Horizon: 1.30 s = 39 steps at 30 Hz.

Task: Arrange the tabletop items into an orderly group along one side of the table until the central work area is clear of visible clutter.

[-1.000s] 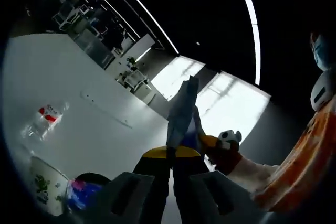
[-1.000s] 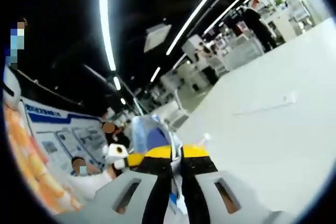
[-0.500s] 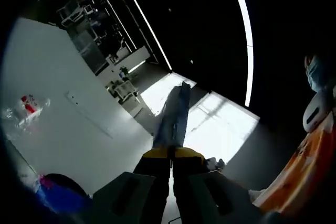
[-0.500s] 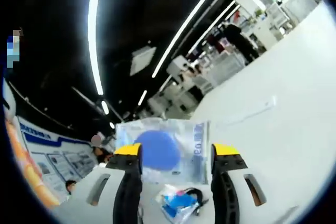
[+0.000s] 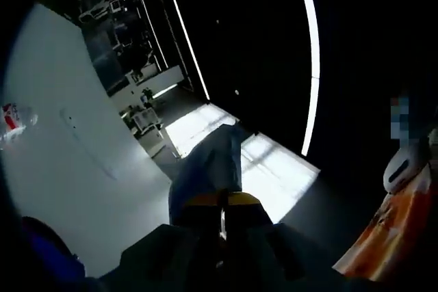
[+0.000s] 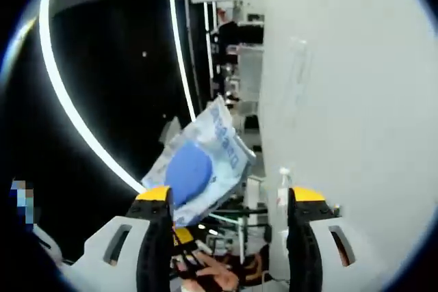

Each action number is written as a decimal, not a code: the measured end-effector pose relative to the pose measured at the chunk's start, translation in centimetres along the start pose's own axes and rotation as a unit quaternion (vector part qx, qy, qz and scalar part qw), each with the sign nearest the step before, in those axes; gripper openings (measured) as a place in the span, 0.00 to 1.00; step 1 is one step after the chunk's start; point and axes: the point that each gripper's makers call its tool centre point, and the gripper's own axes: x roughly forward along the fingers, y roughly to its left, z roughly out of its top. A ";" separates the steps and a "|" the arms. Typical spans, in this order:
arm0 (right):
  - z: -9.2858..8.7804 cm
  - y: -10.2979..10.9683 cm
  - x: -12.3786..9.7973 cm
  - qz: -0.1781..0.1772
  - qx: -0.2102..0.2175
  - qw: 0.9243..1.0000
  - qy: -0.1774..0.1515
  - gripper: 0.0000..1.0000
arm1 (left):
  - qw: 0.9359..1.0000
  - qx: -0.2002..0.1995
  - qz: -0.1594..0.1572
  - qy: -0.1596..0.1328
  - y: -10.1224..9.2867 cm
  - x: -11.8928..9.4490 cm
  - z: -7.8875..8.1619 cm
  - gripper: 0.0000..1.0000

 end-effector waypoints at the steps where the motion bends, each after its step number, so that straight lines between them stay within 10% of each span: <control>1: 0.3 0.1 0.2 0.000 -0.002 1.000 -0.007 0.59 | 1.000 -0.003 -0.002 0.000 0.0 0.2 -0.2 0.00; 7: 1.3 -0.3 0.0 -0.016 -0.033 0.999 -0.032 0.19 | 0.999 -0.037 0.015 -0.003 1.4 0.5 -1.4 0.00; 13: 3.5 -0.9 -1.6 -0.051 -0.086 0.994 -0.048 0.08 | 0.997 -0.039 0.059 0.025 4.2 0.5 -2.7 0.00; 24: 7.7 -2.0 -2.9 -0.085 -0.122 0.985 -0.088 0.03 | 0.979 -0.049 0.168 0.104 10.3 2.6 -5.7 0.00; 39: 14.2 -6.9 -1.5 -0.154 -0.176 0.970 -0.072 0.00 | 0.959 -0.020 0.222 0.176 16.2 8.0 -8.0 0.00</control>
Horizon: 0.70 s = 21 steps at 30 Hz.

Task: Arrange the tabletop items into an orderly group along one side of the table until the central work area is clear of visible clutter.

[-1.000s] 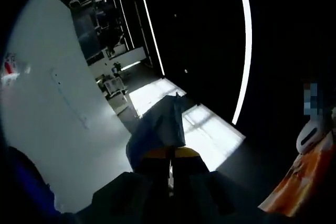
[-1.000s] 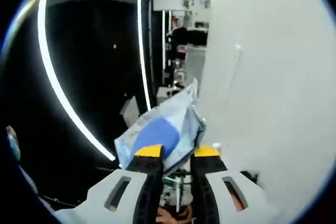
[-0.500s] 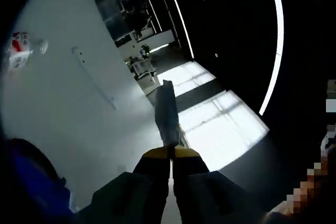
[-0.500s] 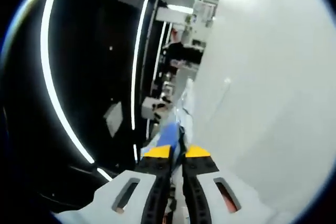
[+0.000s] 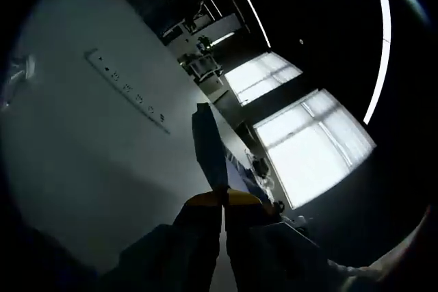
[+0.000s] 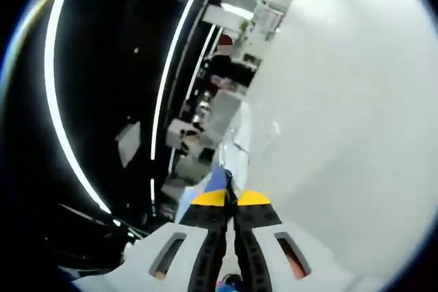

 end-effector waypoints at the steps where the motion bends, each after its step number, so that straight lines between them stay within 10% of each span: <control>1: 0.0 -0.4 0.2 -0.005 -0.001 1.000 0.002 0.00 | 1.000 0.002 0.006 0.005 0.4 0.4 -0.1 0.00; 21: -1.1 -8.0 3.3 -0.079 0.011 0.996 0.045 0.00 | 0.994 0.006 0.080 0.068 6.8 4.4 -2.0 0.00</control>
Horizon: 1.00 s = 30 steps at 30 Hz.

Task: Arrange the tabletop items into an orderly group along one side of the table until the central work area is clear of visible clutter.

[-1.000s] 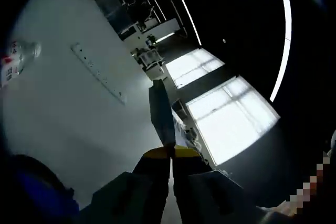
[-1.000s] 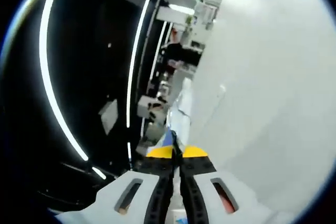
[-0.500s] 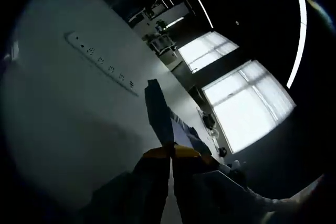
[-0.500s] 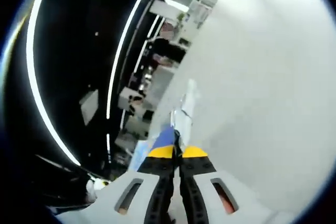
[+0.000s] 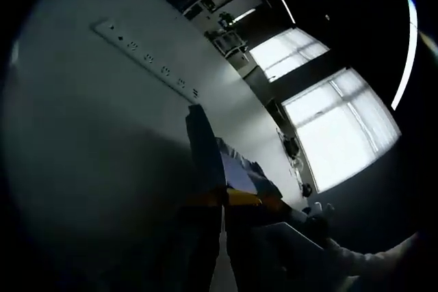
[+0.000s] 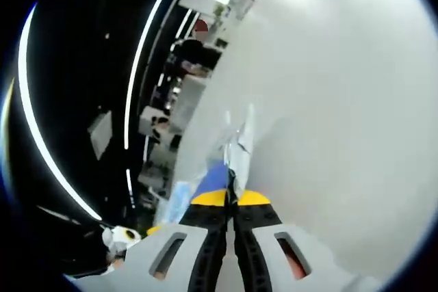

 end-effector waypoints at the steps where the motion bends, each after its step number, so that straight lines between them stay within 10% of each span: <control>1: 0.0 -0.2 0.1 -0.002 0.001 1.000 0.001 0.00 | 1.000 0.000 0.002 0.001 0.3 0.2 0.0 0.00; 30: -2.6 -2.9 0.4 -0.068 0.013 0.997 0.013 0.00 | 0.994 -0.056 0.092 0.028 5.8 0.6 -3.7 0.00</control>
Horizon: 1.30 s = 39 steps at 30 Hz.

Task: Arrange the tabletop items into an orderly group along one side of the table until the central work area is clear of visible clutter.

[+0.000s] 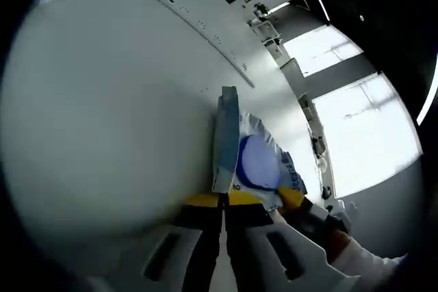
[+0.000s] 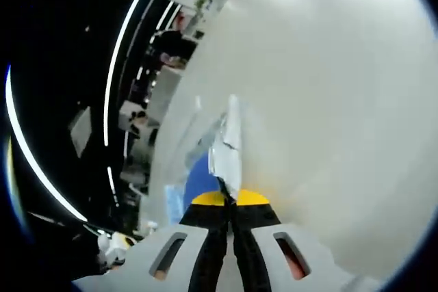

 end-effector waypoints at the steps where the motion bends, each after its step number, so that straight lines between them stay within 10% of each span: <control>1: 0.1 -0.1 0.0 0.003 0.014 1.000 -0.003 0.00 | 1.000 0.004 0.000 0.001 0.0 0.0 0.0 0.00; 10: 0.0 -0.3 -0.3 -0.001 0.055 0.999 0.003 0.00 | 1.000 -0.006 0.002 -0.004 0.3 0.0 0.2 0.00; 17: 0.7 -0.1 -1.8 -0.014 0.001 1.000 -0.003 0.06 | 1.000 -0.017 -0.002 -0.016 0.2 -0.1 0.1 0.00; 32: -0.7 2.2 -9.4 0.043 0.018 0.998 -0.035 0.07 | 0.999 -0.032 -0.008 -0.030 -0.6 -0.7 0.8 0.01; 39: -0.5 2.4 -11.6 0.062 0.047 0.996 -0.052 0.09 | 0.997 -0.053 -0.034 -0.036 -2.7 -1.9 1.4 0.36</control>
